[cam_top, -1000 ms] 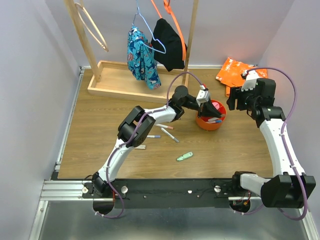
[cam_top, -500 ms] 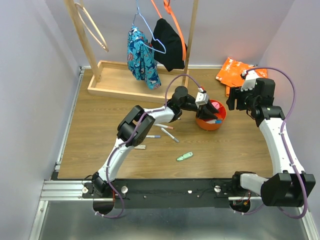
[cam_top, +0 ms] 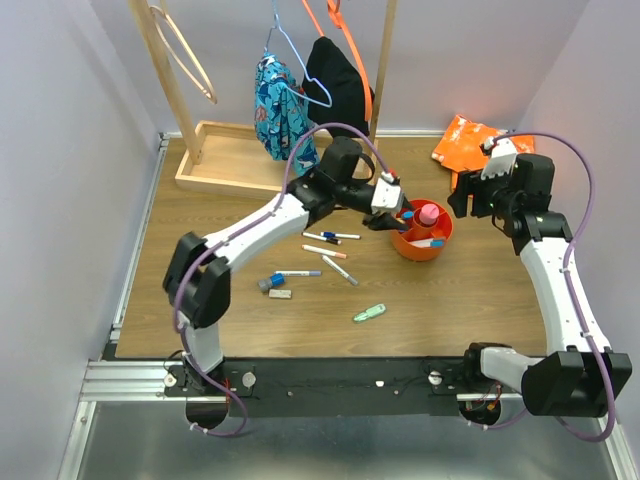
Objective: Sort the stationery into containers
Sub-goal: Pick up the pen from the center of the board, then place the pen in the storage box, then pick up the pen from the center of the board, then place the pen in the storage box.
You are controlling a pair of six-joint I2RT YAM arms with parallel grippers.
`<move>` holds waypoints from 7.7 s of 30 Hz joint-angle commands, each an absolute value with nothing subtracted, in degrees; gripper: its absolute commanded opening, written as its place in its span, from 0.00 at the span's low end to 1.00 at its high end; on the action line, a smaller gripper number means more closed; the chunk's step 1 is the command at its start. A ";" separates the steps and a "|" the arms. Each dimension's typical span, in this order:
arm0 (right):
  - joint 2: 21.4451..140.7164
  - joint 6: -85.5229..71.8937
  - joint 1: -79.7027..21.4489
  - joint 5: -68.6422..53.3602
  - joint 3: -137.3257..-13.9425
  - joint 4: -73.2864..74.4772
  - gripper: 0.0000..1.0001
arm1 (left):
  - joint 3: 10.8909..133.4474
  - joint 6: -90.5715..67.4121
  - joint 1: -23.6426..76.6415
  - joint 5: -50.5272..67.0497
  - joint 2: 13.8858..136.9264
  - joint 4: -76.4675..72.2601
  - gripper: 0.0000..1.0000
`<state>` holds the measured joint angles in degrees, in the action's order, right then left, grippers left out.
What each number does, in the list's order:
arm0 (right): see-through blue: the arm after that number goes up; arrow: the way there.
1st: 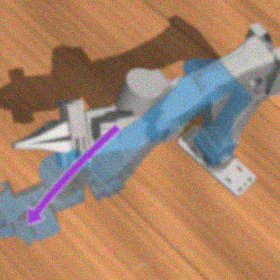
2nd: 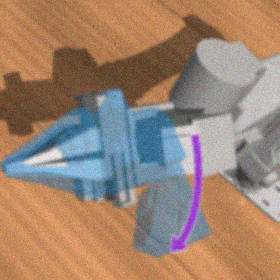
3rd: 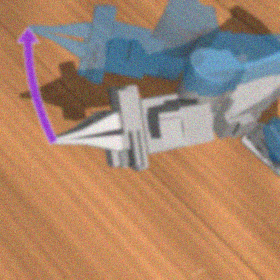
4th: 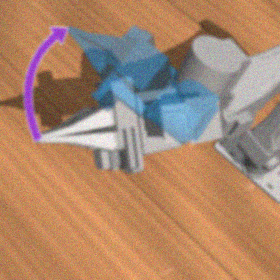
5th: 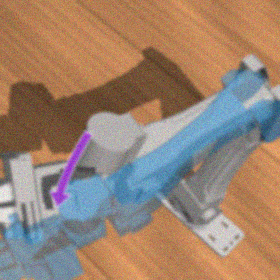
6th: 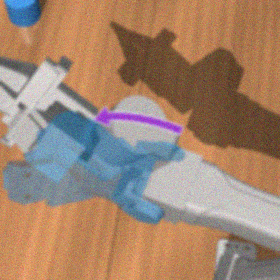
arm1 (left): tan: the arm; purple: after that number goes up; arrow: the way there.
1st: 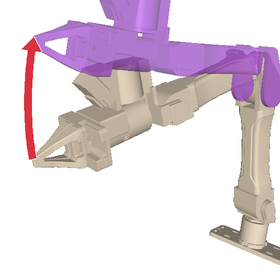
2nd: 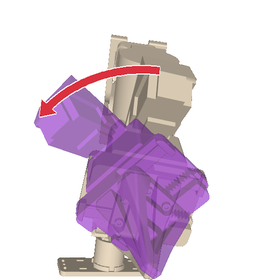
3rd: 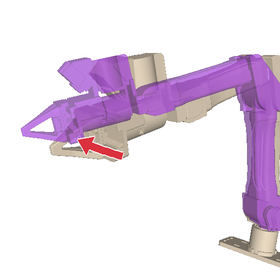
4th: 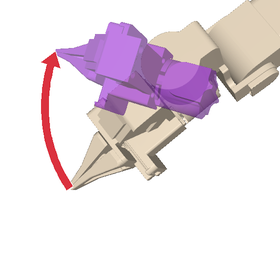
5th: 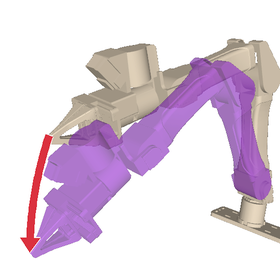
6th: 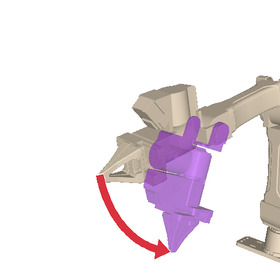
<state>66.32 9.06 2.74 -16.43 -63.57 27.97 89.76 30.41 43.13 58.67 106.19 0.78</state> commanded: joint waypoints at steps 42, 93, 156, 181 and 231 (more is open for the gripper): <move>57.92 9.84 2.99 -20.92 -56.34 27.16 0.80 | 95.19 66.72 44.30 32.08 125.51 55.99 0.41; 62.67 8.09 3.08 -13.62 -60.82 28.30 0.78 | 106.78 -32.08 46.23 73.13 133.15 -58.02 0.00; 60.55 11.51 3.08 -20.39 -56.77 26.45 0.79 | 98.26 65.22 34.37 39.13 113.55 68.01 0.46; 58.71 9.84 3.08 -19.07 -55.11 25.66 0.80 | 99.05 53.26 37.62 24.43 124.36 51.86 0.45; 59.50 7.82 3.08 -12.30 -59.06 28.65 0.80 | 107.57 -14.16 44.38 70.31 124.71 -30.79 0.00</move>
